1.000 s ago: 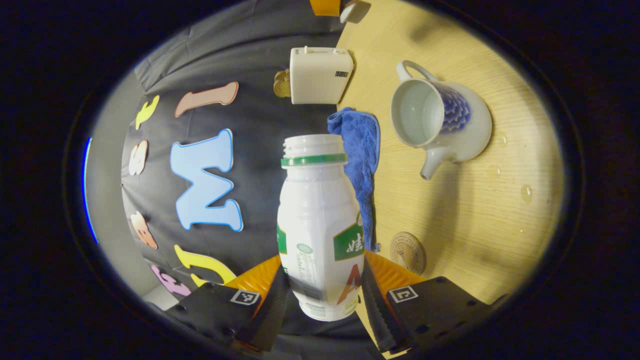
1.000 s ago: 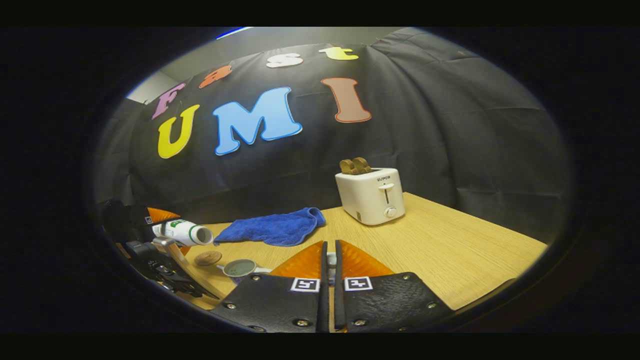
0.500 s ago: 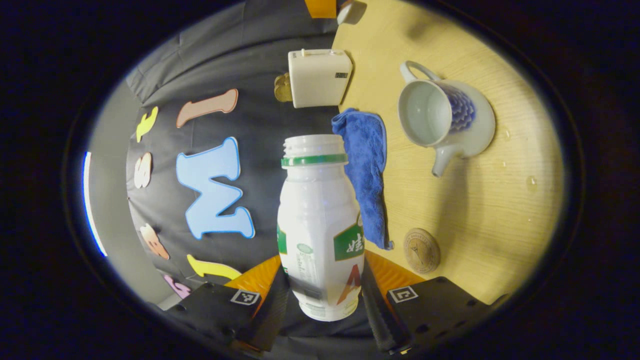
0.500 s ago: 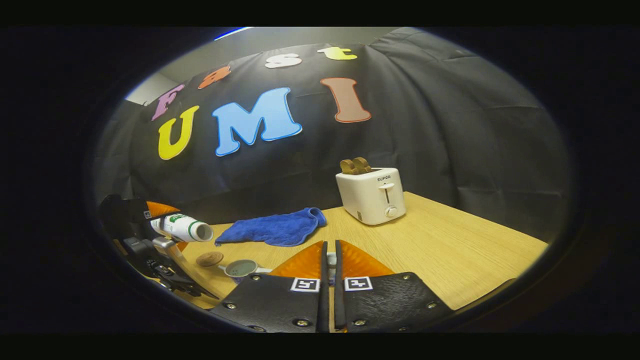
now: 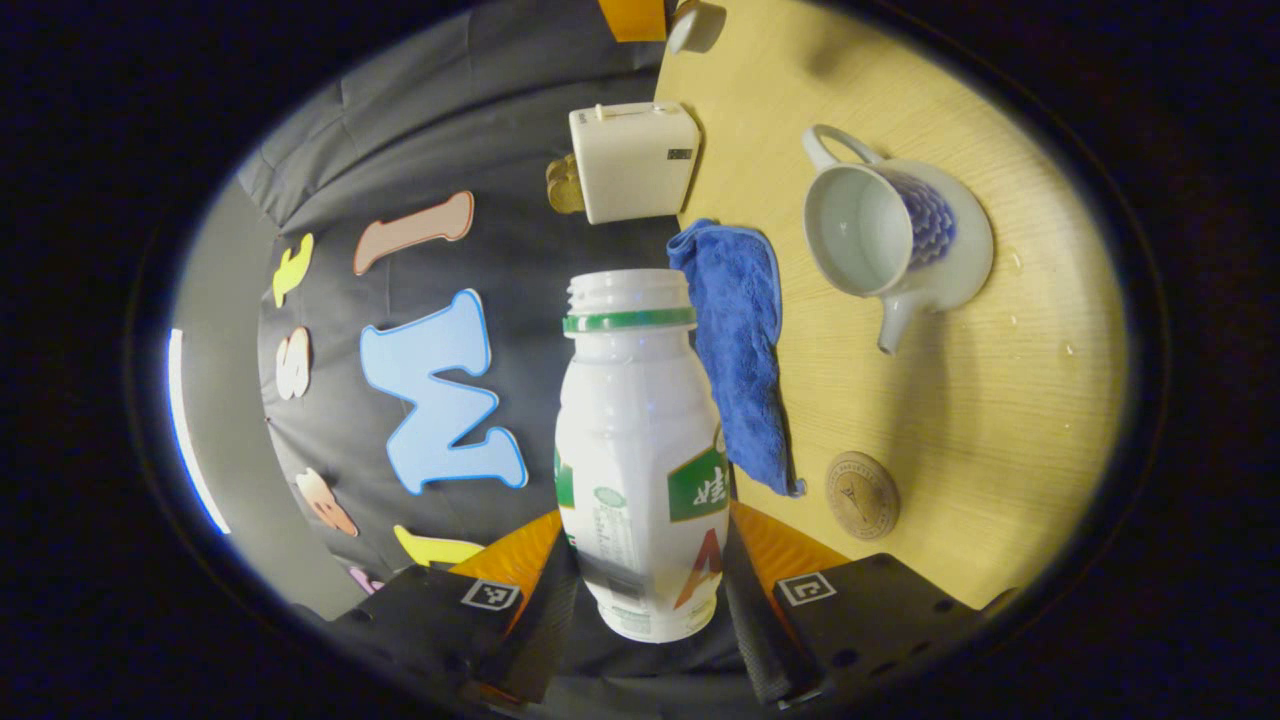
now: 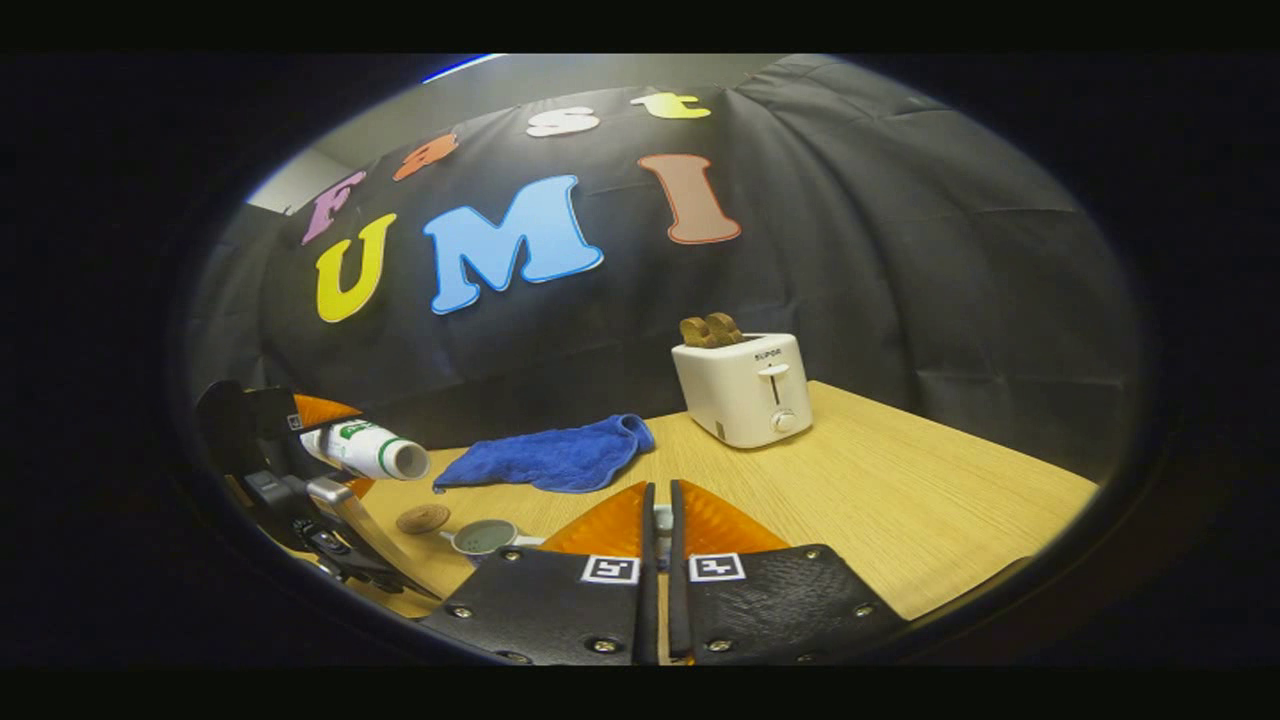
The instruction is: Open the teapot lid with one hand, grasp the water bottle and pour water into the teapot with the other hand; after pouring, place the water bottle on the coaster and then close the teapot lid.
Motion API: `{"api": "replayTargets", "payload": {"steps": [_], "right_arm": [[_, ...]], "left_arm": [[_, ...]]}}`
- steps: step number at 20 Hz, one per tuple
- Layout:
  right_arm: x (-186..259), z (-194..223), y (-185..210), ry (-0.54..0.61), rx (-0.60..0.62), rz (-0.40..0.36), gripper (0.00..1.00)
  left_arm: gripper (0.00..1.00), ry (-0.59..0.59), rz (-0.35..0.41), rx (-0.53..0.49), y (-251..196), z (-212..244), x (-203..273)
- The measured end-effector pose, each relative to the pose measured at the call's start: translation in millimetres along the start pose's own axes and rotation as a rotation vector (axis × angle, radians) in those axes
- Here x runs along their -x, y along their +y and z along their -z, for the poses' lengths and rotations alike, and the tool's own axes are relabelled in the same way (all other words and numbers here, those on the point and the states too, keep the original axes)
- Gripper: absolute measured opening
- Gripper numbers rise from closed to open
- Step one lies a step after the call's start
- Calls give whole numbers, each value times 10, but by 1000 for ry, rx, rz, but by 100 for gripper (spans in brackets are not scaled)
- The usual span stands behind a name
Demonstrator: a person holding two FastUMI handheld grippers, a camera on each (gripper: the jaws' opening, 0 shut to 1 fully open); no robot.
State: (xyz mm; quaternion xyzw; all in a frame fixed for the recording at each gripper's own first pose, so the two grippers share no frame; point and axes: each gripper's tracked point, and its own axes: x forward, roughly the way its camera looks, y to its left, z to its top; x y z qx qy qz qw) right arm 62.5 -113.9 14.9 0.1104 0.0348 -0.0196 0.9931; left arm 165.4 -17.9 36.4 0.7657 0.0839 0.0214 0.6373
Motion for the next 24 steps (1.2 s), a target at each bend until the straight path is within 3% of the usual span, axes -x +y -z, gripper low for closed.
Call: {"api": "replayTargets", "payload": {"steps": [24], "right_arm": [[-4,27,8,9,-7,-8,4]], "left_arm": [[84,18,-19,-56,195,52,9]]}}
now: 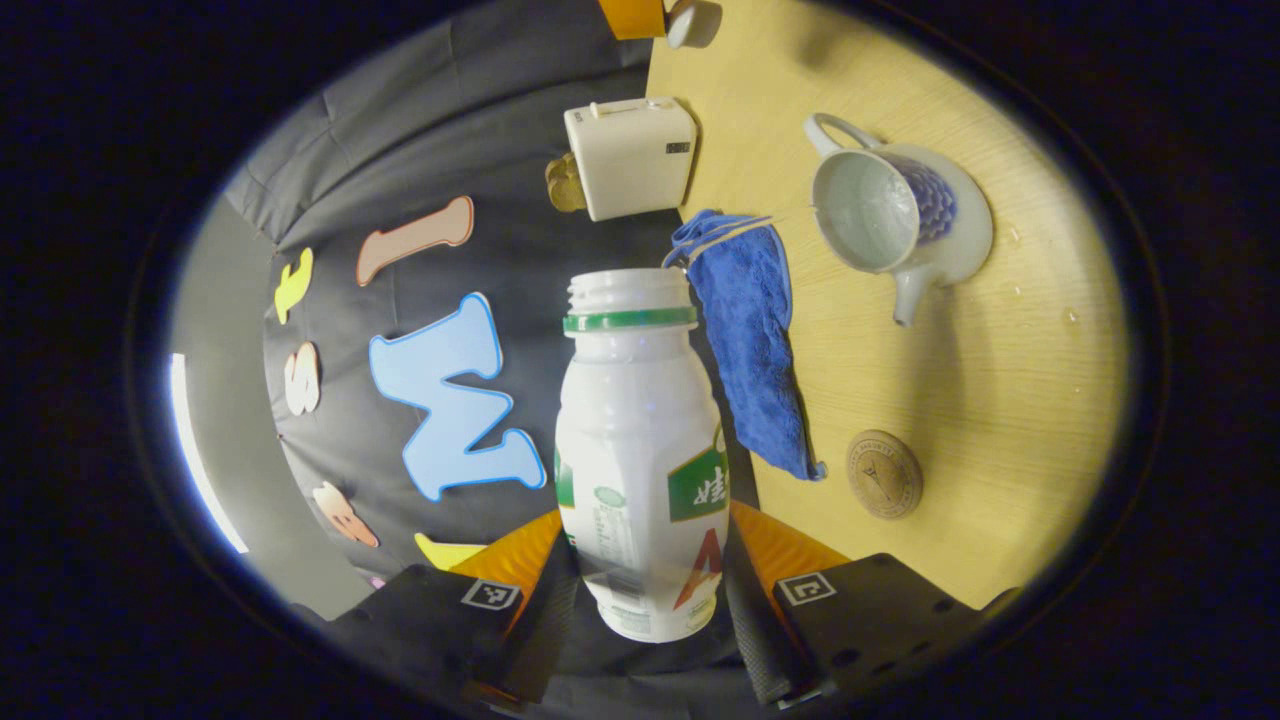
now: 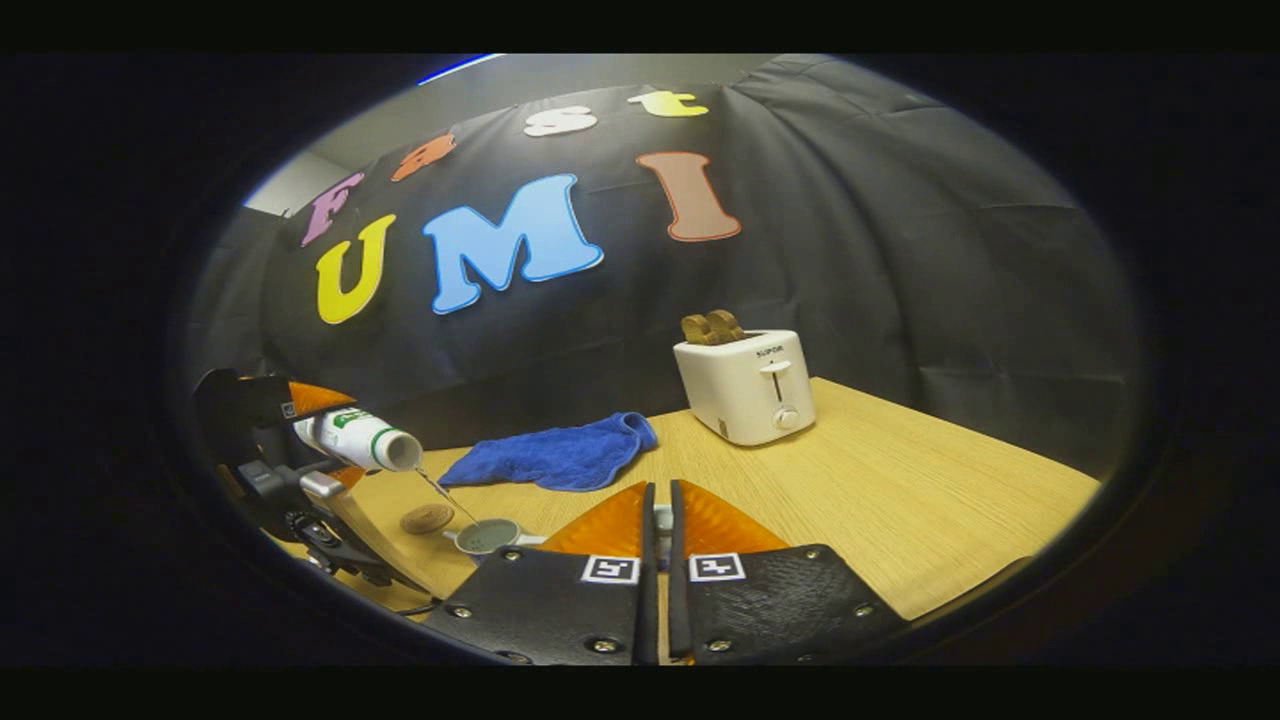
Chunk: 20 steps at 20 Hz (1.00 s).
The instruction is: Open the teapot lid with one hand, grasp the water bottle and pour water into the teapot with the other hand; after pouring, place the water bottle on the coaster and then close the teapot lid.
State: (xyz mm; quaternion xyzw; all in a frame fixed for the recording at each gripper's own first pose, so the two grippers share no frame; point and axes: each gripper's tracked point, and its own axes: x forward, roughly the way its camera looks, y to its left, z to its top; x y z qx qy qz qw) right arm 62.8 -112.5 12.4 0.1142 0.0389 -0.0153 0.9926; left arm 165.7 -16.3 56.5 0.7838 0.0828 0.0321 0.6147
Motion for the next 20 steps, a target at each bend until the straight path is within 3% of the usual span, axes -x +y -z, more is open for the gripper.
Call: {"api": "replayTargets", "payload": {"steps": [2,20], "right_arm": [[-2,-4,5,0,2,-1,4],[4,-2,5,2,1,-1,4]], "left_arm": [[78,2,0,-3,2,5,4],[84,19,-15,-78,107,64,5]]}}
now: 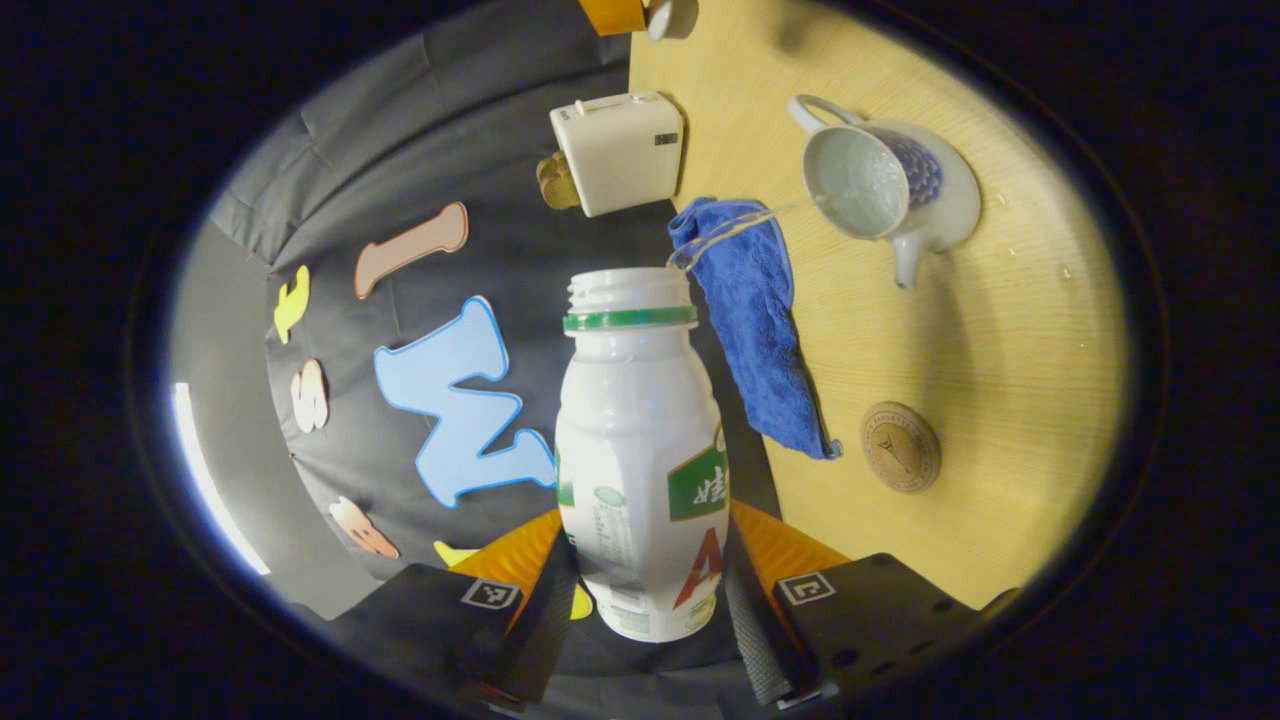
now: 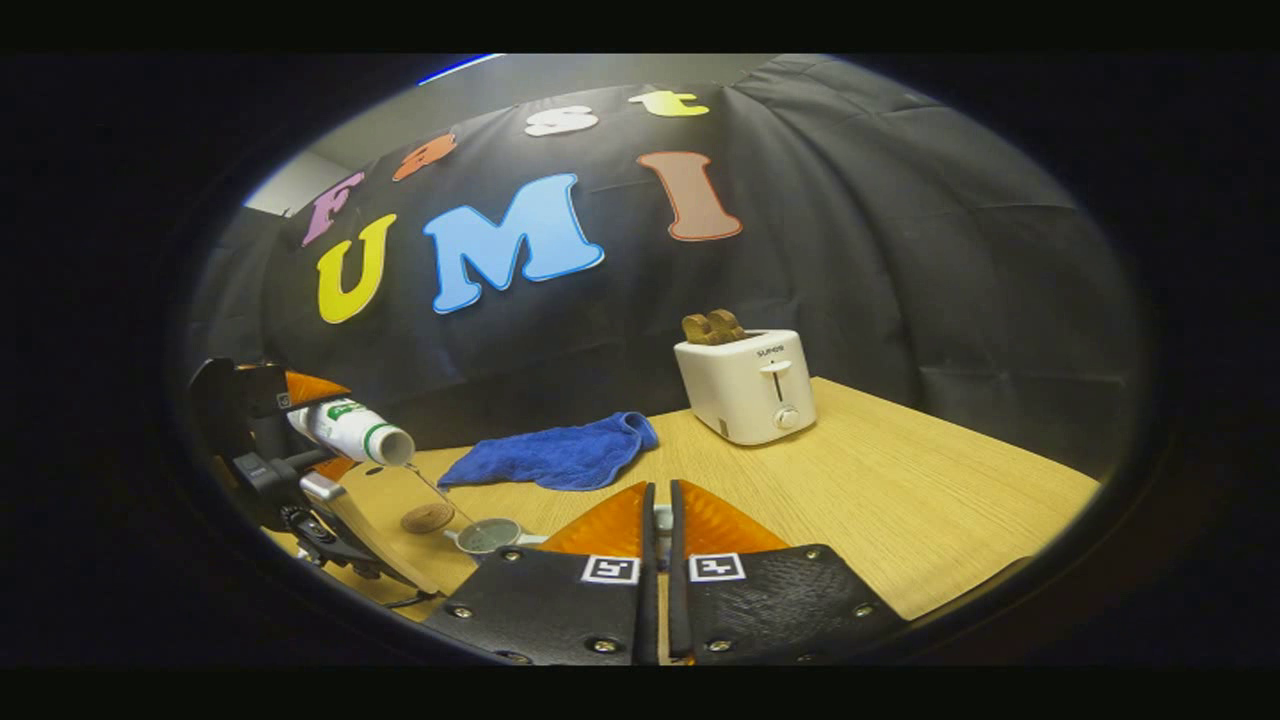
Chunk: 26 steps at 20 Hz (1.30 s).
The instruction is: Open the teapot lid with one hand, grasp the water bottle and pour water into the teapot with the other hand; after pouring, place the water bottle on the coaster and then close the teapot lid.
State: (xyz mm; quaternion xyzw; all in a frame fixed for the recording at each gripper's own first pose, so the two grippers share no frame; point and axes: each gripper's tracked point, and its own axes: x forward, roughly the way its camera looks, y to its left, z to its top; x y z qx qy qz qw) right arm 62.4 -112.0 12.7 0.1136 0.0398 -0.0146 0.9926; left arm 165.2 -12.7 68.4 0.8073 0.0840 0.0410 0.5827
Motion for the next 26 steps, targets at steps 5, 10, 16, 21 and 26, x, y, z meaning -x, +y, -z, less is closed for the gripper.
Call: {"api": "replayTargets", "payload": {"steps": [5,10,16,21,26], "right_arm": [[0,-10,-1,-1,1,-2,4],[-3,0,2,3,-2,-2,4],[-8,14,6,7,-3,-4,4],[-8,6,-4,7,-5,-1,4],[-17,15,-7,10,-7,-3,4]], "left_arm": [[72,-4,-5,-24,29,-20,5],[84,-11,-11,-50,44,-49,-16],[79,-12,-21,-74,66,-61,-19],[79,-27,-32,-100,119,-126,-15],[81,-36,-40,-122,131,-168,-27]]}}
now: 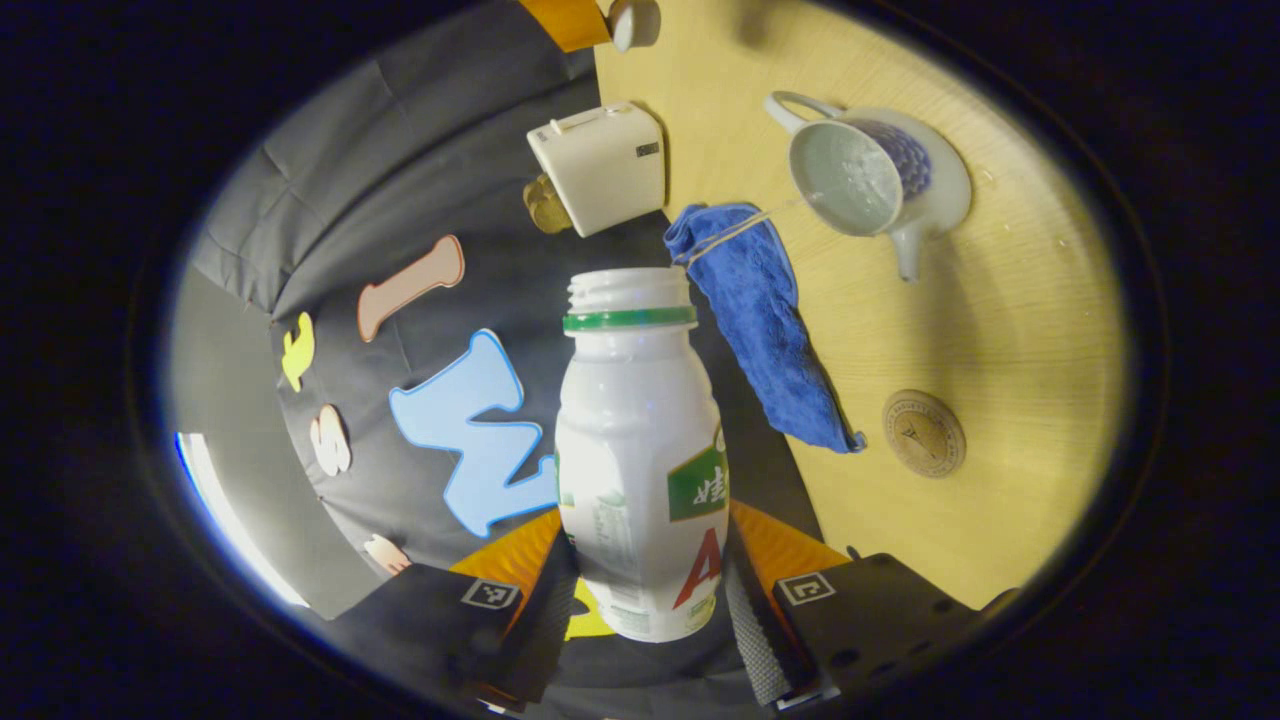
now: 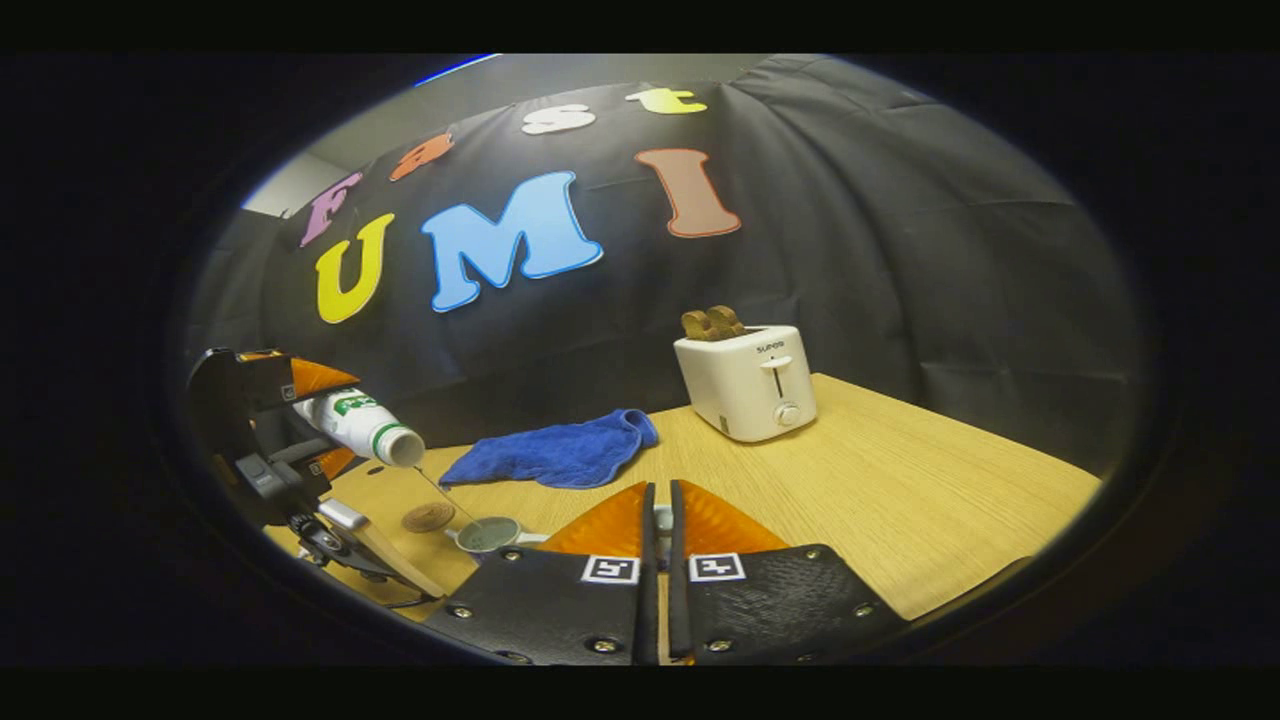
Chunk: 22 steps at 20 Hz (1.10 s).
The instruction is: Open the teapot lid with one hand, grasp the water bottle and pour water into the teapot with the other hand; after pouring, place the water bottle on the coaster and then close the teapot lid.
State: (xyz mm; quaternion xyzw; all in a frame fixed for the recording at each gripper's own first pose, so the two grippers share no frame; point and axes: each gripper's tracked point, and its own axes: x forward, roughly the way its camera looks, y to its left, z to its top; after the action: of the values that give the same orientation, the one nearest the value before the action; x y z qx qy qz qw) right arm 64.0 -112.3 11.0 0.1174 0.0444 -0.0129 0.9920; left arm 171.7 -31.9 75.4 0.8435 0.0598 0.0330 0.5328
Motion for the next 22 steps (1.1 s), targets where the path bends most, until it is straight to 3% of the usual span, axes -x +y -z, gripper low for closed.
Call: {"api": "replayTargets", "payload": {"steps": [2,4,6,7,8,15,18,22], "right_arm": [[0,3,0,1,0,0,4],[-2,6,14,3,0,-4,4],[-2,3,7,4,2,-3,4],[2,7,6,4,1,-3,4],[-1,6,5,4,1,-3,4],[6,10,11,6,1,-3,4],[9,2,13,5,0,-3,4],[7,23,10,9,3,-2,4]], "left_arm": [[84,-1,-1,-13,7,-9,-3],[79,-5,0,-21,10,-26,-11],[84,-8,-1,-28,19,-47,-17],[73,-8,-3,-33,26,-58,-7],[79,-9,-4,-38,31,-63,-12],[78,-27,-30,-77,99,-148,20],[79,-42,-29,-50,83,-190,23],[78,-76,17,75,-52,-271,38]]}}
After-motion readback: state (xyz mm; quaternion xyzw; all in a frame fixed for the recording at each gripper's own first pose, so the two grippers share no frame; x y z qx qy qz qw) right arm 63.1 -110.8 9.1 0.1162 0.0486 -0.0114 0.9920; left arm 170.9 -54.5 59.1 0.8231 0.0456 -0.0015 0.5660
